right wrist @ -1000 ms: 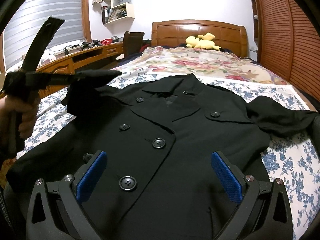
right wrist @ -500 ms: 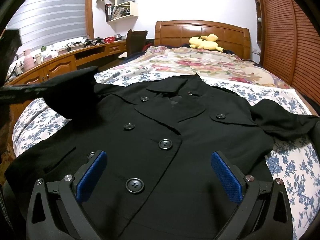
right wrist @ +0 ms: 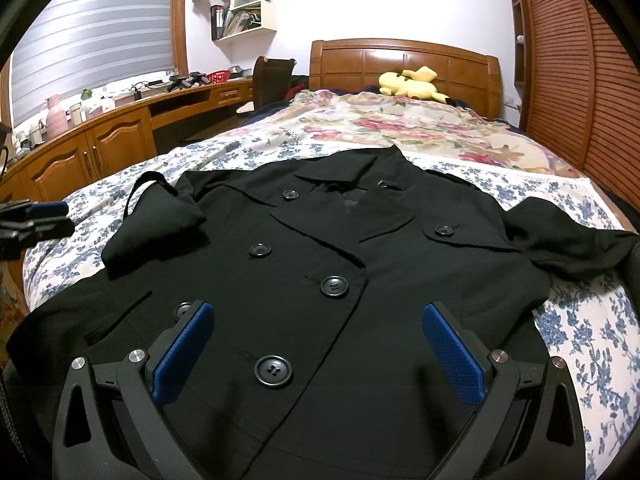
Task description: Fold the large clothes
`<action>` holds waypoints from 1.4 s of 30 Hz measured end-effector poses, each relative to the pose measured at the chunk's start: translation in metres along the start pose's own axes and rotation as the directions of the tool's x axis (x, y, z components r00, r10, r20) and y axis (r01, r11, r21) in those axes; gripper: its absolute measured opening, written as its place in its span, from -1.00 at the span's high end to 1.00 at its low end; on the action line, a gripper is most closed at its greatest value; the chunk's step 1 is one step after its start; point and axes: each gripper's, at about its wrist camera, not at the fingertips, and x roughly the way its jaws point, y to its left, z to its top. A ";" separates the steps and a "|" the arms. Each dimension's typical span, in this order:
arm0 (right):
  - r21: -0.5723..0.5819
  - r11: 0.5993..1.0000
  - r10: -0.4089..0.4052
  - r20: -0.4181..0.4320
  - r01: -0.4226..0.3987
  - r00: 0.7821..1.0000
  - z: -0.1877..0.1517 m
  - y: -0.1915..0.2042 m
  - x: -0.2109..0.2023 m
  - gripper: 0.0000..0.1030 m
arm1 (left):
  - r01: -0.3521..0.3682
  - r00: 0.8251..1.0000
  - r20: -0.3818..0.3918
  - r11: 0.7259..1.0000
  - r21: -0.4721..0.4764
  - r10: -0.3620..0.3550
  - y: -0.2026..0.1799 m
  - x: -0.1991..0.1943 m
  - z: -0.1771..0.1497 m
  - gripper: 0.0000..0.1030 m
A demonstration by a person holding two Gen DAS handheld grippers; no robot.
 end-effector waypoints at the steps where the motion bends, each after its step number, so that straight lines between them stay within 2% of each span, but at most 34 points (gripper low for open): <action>1: -0.001 1.000 0.001 0.000 -0.001 1.000 0.000 0.000 0.000 -1.00 | -0.014 1.000 0.004 1.000 0.000 0.014 0.004 0.003 0.002 -0.45; 3: -0.005 1.000 0.001 0.000 -0.001 1.000 0.000 0.001 0.000 -1.00 | -0.038 0.999 0.002 0.999 -0.009 0.038 0.013 0.013 0.006 -0.45; 11: -0.014 1.000 -0.002 -0.007 0.002 1.000 0.000 0.000 0.002 -1.00 | -0.053 0.996 -0.074 0.994 -0.092 0.047 0.049 0.067 0.012 -0.45; 16: -0.016 1.000 0.005 -0.009 -0.006 1.000 0.001 -0.001 0.002 -1.00 | -0.129 0.979 -0.176 0.981 -0.146 0.103 0.074 0.102 0.009 -0.45; 20: -0.022 1.000 0.011 -0.010 -0.012 1.000 0.001 -0.001 0.003 -1.00 | -0.117 0.971 -0.229 0.970 -0.211 0.067 0.089 0.118 0.006 -0.45; 23: -0.023 1.000 0.015 -0.012 -0.015 1.000 0.002 -0.002 0.004 -1.00 | -0.082 0.965 -0.263 0.965 -0.251 0.014 0.094 0.129 0.005 -0.45; 24: -0.023 1.000 0.017 -0.011 -0.017 1.000 0.002 -0.002 0.004 -1.00 | -0.075 0.964 -0.266 0.964 -0.256 0.004 0.093 0.130 0.004 -0.39; 25: -0.022 1.000 0.018 -0.011 -0.018 1.000 0.002 -0.002 0.004 -1.00 | -0.060 0.963 -0.268 0.963 -0.261 -0.013 0.093 0.132 0.005 -0.19; 26: -0.021 1.000 0.019 -0.010 -0.020 1.000 0.002 -0.003 0.004 -1.00 | -0.035 0.963 -0.267 0.963 -0.266 -0.038 0.091 0.134 0.005 -0.08; 28: -0.021 1.000 0.022 -0.008 -0.022 1.000 0.002 -0.003 0.003 -1.00 | -0.033 0.960 -0.276 0.967 -0.253 -0.039 0.087 0.136 0.006 0.11; 30: -0.020 1.000 0.023 -0.004 -0.023 1.000 0.001 -0.003 0.001 -1.00 | -0.026 0.961 -0.274 0.970 -0.242 -0.042 0.082 0.135 0.010 0.58; 31: -0.020 1.000 0.024 -0.001 -0.024 1.000 0.001 -0.003 0.000 -1.00 | -0.038 0.961 -0.275 0.971 -0.236 -0.029 0.079 0.134 0.014 0.72; 33: -0.019 1.000 0.022 0.006 -0.022 1.000 0.000 -0.003 -0.002 -1.00 | -0.069 0.967 -0.255 0.977 -0.202 0.016 0.071 0.124 0.021 0.77; 37: -0.019 1.000 0.015 0.015 -0.014 1.000 -0.003 -0.006 -0.007 -1.00 | -0.113 0.983 -0.158 0.983 -0.148 0.089 0.051 0.090 0.046 0.80; 42: -0.002 1.000 -0.008 0.035 0.008 0.999 -0.009 -0.016 -0.021 -1.00 | -0.082 0.996 -0.042 0.993 -0.081 0.079 0.008 0.051 0.078 0.82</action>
